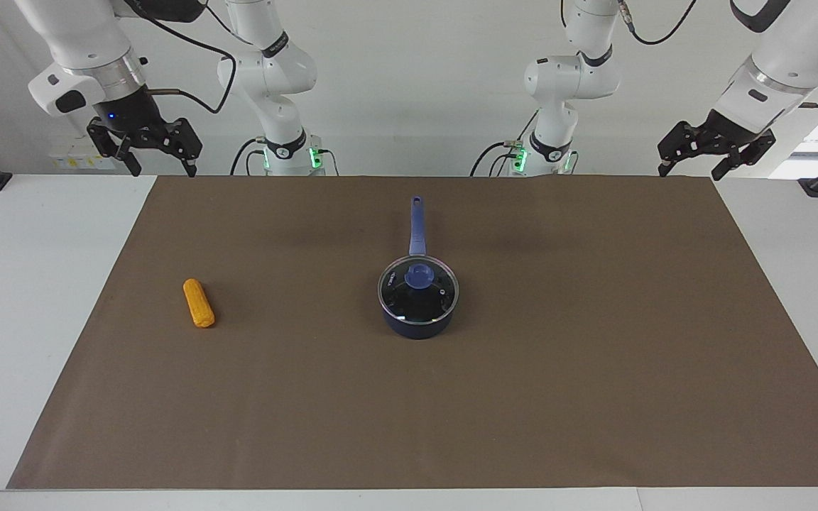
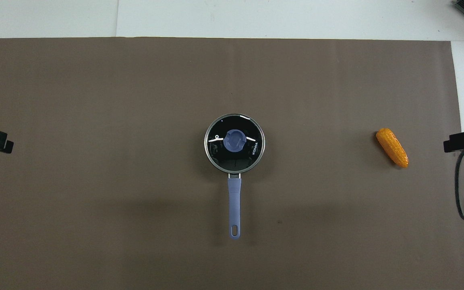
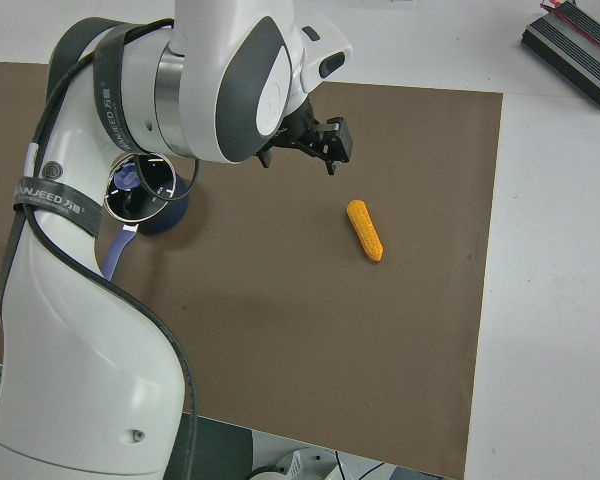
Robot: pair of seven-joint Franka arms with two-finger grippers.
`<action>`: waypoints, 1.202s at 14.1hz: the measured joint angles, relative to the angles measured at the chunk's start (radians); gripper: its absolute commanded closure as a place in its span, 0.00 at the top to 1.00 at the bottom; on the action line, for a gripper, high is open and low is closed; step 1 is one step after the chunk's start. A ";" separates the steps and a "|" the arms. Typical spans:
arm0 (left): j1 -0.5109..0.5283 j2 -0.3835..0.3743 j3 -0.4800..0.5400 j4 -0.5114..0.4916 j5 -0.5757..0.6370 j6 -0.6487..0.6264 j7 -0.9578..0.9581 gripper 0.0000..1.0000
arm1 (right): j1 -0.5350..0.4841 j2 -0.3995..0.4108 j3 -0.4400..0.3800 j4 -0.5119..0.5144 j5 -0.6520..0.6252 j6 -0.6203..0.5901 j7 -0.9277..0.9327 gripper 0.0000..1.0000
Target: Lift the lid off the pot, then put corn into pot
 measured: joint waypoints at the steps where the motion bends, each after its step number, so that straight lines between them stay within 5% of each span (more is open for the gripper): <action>1: 0.000 0.000 0.000 0.000 0.000 0.000 0.000 1.00 | 0.000 0.000 0.000 0.000 0.000 0.000 0.000 1.00; 17: -0.019 -0.020 -0.018 -0.078 -0.002 0.038 0.000 1.00 | -0.006 0.000 0.000 0.000 0.000 0.011 0.000 1.00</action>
